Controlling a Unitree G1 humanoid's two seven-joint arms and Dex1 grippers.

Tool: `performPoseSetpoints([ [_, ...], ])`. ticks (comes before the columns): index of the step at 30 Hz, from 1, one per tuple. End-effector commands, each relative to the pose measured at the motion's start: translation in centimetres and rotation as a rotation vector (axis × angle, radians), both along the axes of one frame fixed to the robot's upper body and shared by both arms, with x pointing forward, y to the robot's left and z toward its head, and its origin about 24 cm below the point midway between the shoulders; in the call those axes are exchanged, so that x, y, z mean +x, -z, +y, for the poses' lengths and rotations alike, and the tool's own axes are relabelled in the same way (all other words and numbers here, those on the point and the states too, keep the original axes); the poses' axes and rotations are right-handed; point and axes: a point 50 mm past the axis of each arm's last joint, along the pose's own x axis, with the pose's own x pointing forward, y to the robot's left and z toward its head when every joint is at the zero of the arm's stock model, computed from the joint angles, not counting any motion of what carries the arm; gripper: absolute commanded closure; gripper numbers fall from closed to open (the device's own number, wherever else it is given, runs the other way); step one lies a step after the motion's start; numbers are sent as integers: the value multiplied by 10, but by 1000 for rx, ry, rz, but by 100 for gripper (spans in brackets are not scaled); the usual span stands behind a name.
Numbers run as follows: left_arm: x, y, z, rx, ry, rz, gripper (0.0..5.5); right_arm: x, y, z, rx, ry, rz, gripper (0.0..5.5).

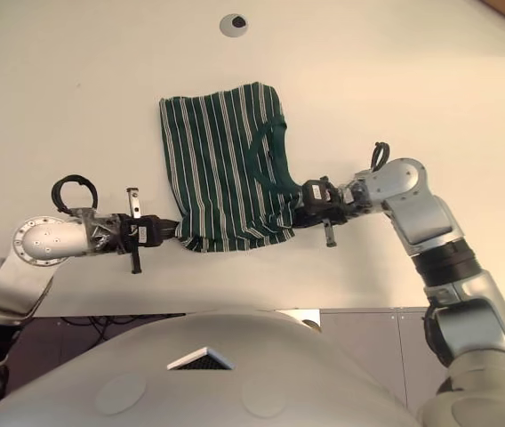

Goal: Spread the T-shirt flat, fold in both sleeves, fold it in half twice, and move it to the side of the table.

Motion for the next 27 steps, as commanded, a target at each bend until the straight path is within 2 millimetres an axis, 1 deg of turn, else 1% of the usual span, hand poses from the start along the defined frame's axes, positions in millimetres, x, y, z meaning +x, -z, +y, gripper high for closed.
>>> performPoseSetpoints([
  [1, 17, -23, 3, -213, -208, 42, 550, 24, -28, 6, 116, 151, 63, 547],
  [3, 31, -30, 4, -306, -310, 49, 550, 36, -38, 11, 176, 238, 107, 547],
  [5, 46, -38, 4, -400, -387, 40, 550, 52, -44, 16, 234, 338, 146, 547],
  [8, 69, -47, 3, -508, -486, 26, 550, 75, -48, 24, 279, 466, 194, 547],
  [11, 101, -41, 7, -523, -620, -6, 550, 102, -37, 28, 221, 617, 163, 547],
  [14, 119, -30, 10, -508, -708, 5, 550, 117, -28, 30, 169, 701, 158, 547],
  [15, 124, -24, 12, -480, -746, 13, 550, 122, -24, 31, 152, 733, 156, 547],
  [18, 132, -3, 17, -387, -816, 29, 550, 130, -14, 32, 106, 811, 139, 547],
  [19, 133, 5, 17, -372, -827, 42, 550, 133, -11, 31, 96, 847, 126, 526],
  [20, 133, 12, 16, -362, -834, 50, 530, 136, -10, 31, 93, 877, 115, 516],
  [21, 134, 17, 16, -357, -842, 50, 521, 138, -9, 31, 94, 898, 95, 497],
  [23, 136, 22, 17, -353, -876, 27, 492, 144, -13, 30, 122, 937, 48, 468],
  [25, 139, 22, 23, -365, -925, -17, 481, 152, -23, 27, 187, 1003, -20, 437],
  [27, 141, 18, 30, -403, -979, -63, 481, 158, -33, 24, 259, 1051, -73, 437],
])
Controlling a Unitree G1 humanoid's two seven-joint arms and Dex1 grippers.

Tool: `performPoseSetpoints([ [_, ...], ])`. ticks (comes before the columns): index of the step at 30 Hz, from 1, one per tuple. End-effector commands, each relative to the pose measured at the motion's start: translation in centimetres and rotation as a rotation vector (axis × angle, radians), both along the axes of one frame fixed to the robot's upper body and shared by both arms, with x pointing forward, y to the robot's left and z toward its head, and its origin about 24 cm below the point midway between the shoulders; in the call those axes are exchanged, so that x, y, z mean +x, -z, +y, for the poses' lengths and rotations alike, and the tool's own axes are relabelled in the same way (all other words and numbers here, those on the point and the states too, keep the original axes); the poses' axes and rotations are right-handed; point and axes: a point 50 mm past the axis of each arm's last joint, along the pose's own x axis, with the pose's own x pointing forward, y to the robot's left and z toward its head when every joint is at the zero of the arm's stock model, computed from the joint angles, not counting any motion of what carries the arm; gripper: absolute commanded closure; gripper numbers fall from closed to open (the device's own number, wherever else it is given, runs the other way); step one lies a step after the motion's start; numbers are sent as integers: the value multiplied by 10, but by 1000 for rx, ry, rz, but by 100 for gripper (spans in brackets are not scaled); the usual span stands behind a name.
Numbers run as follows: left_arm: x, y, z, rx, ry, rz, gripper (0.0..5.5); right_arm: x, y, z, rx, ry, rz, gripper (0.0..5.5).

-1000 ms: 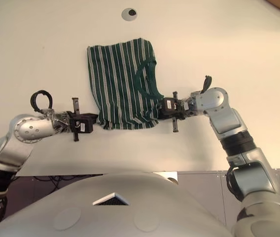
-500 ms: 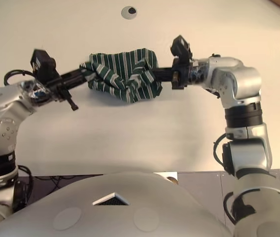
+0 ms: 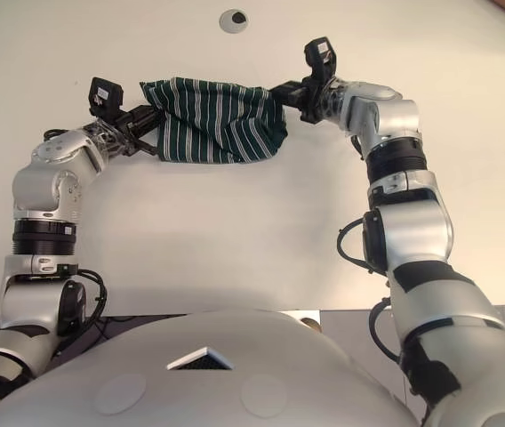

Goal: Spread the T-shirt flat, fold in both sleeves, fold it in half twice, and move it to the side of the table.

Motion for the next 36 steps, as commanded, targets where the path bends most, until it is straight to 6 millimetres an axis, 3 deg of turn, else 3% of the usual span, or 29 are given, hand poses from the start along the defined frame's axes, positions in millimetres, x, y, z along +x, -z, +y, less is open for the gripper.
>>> performPoseSetpoints([
  [1, 7, -12, 13, -24, -113, -96, 481, 15, -27, 3, 77, 76, -153, 437],
  [3, 6, -18, 19, -57, -161, -141, 481, 15, -35, 6, 119, 67, -217, 437],
  [5, 1, -28, 22, -87, -193, -206, 481, 2, -44, 23, 179, -84, -286, 451],
  [8, -21, -41, -8, -175, 15, -273, 533, -36, -37, 61, 180, -392, -310, 504],
  [11, -44, -22, -37, -55, 269, -174, 550, -47, -16, 87, 159, -403, -241, 548],
  [14, -51, 5, -35, 159, 351, -45, 550, -41, 4, 100, 54, -312, -197, 548],
  [18, -63, 42, -16, 365, 361, 161, 550, -18, 16, 89, -128, -155, -204, 548],
  [23, -81, 51, -13, 373, 423, 245, 550, 8, 22, 29, -391, 122, -215, 548],
  [25, -82, 51, -13, 367, 413, 241, 550, 14, 13, 24, -385, 159, -261, 548],
  [27, -82, 49, -14, 360, 404, 223, 550, 19, -7, 41, -272, 114, -367, 548],
  [29, -79, 47, -16, 347, 395, 197, 550, 16, -32, 72, -96, -8, -480, 548],
  [31, -75, 42, -18, 336, 391, 167, 550, 2, -41, 105, 37, -180, -490, 548],
  [33, -65, 31, -19, 349, 361, 77, 550, -15, -24, 134, 46, -342, -370, 548],
  [34, -56, 21, -17, 347, 318, 9, 550, -23, -8, 143, -28, -402, -307, 548],
  [36, -42, -5, -8, 326, 226, -119, 550, -33, 21, 144, -179, -433, -188, 548],
])
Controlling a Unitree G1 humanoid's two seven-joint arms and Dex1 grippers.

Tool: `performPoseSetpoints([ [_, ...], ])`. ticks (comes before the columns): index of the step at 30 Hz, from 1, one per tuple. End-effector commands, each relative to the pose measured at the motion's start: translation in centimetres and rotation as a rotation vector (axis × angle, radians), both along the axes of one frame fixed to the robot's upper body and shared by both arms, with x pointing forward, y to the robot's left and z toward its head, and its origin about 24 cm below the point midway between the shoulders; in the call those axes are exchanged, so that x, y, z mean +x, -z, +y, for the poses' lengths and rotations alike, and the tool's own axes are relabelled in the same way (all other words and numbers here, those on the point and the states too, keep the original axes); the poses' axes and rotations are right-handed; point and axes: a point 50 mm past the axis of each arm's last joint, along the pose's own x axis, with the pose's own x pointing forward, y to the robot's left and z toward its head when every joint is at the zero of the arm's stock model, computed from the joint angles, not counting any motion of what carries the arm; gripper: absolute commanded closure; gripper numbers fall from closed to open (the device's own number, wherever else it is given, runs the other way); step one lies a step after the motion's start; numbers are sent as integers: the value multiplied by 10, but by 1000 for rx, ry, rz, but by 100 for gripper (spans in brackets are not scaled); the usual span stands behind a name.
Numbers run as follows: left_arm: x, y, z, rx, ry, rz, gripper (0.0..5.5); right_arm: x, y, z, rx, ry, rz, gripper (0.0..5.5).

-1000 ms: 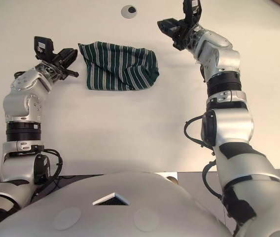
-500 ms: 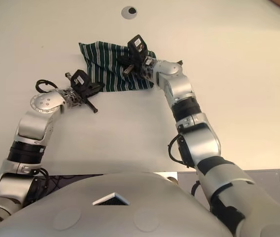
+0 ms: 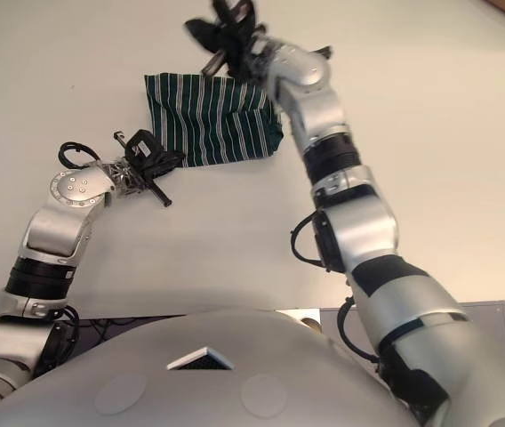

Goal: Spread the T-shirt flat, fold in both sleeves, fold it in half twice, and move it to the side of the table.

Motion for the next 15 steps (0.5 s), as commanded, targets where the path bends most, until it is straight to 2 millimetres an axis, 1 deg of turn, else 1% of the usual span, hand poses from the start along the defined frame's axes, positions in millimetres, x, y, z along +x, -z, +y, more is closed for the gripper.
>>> performPoseSetpoints([
  [1, 16, -34, 26, -27, -168, -165, 550, -20, 58, 0, -296, 2, 181, 548],
  [2, 24, -61, 42, -76, -265, -268, 550, -21, 69, -7, -354, 48, 198, 548],
  [3, 29, -84, 56, -125, -346, -352, 550, -21, 76, -15, -400, 89, 202, 548],
  [4, 29, -110, 72, -192, -429, -440, 550, -19, 83, -26, -446, 152, 195, 548],
  [5, 27, -128, 84, -242, -480, -504, 550, -17, 88, -38, -469, 220, 203, 548],
  [6, 25, -141, 91, -273, -508, -543, 550, -14, 92, -54, -471, 308, 227, 548],
  [7, 24, -148, 95, -298, -523, -564, 550, -12, 96, -72, -472, 397, 255, 548],
  [8, 23, -148, 97, -314, -539, -566, 550, -11, 100, -91, -450, 494, 308, 548],
  [9, 25, -144, 96, -333, -559, -549, 550, -12, 106, -121, -418, 650, 381, 548],
  [10, 23, -138, 96, -338, -581, -534, 550, -13, 109, -145, -400, 776, 428, 548],
  [11, 23, -130, 93, -340, -592, -513, 550, -19, 113, -179, -383, 967, 474, 548],
  [12, 22, -124, 90, -351, -602, -496, 550, -26, 115, -206, -384, 1115, 503, 548],
  [13, 21, -120, 88, -360, -611, -484, 550, -33, 118, -224, -393, 1207, 520, 548],
  [14, 19, -115, 86, -358, -618, -471, 550, -39, 120, -238, -412, 1275, 525, 548],
  [15, 19, -110, 84, -349, -621, -458, 550, -45, 122, -246, -435, 1322, 525, 548],
])
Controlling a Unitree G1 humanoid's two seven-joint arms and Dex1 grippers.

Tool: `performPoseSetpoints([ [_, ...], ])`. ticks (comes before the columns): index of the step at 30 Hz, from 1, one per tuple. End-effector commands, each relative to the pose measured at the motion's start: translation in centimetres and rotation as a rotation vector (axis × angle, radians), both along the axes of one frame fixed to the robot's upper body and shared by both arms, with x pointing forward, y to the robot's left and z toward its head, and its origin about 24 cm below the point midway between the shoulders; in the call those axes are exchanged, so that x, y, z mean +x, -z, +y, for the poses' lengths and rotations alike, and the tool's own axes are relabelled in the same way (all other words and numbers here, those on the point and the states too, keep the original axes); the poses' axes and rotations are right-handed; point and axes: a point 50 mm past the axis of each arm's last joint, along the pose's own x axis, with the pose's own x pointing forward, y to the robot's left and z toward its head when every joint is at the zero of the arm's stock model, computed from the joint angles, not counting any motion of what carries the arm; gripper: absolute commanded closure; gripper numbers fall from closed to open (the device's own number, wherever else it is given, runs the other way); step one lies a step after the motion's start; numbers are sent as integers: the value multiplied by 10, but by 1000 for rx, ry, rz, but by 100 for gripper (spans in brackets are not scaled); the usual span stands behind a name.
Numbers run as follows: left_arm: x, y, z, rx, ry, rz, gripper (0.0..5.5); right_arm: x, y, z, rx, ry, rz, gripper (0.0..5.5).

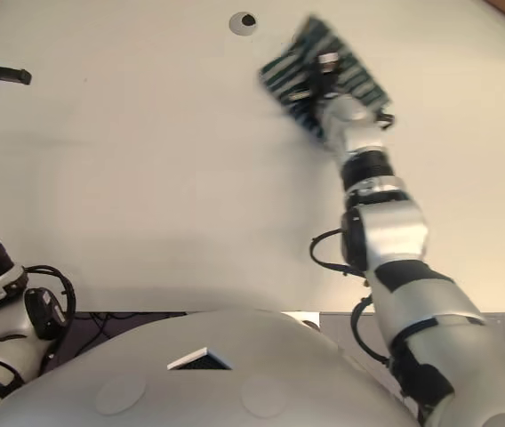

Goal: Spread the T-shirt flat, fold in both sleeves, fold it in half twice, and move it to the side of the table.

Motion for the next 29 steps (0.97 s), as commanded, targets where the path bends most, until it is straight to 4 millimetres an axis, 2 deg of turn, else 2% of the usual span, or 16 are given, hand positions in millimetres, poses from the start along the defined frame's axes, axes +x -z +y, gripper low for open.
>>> performPoseSetpoints([
  [1, -4, 21, -4, 3, -27, 71, 550, -56, 52, -51, -82, 264, 257, 548],
  [3, -1, 27, -6, -7, -48, 90, 550, -54, 48, -44, -90, 262, 230, 548],
  [4, 1, 28, -8, -16, -52, 89, 550, -46, 37, -35, -115, 217, 152, 548],
  [6, 6, 31, -10, -18, -98, 82, 550, -22, -13, -12, -215, 108, -160, 548],
  [8, 4, 48, -14, 121, -207, 101, 550, -5, -87, 19, -320, 2, -558, 548],
  [9, 1, 55, -18, 123, -241, 97, 550, -5, -110, 30, -337, -26, -676, 548],
  [10, -1, 60, -23, 147, -274, 90, 550, -5, -124, 37, -325, -40, -739, 548],
  [11, -1, 64, -28, 114, -309, 78, 550, -6, -127, 41, -313, -50, -756, 548],
  [14, 1, 68, -39, 8, -386, 51, 550, -8, -117, 47, -280, -61, -716, 548],
  [19, 10, 70, -51, -53, -354, 47, 550, -13, -96, 47, -257, -44, -636, 548],
  [24, 18, 72, -60, -27, -293, 59, 550, -12, -83, 44, -252, -25, -590, 548],
  [29, 21, 81, -60, -2, -283, 118, 550, -15, -70, 40, -251, -7, -549, 548],
])
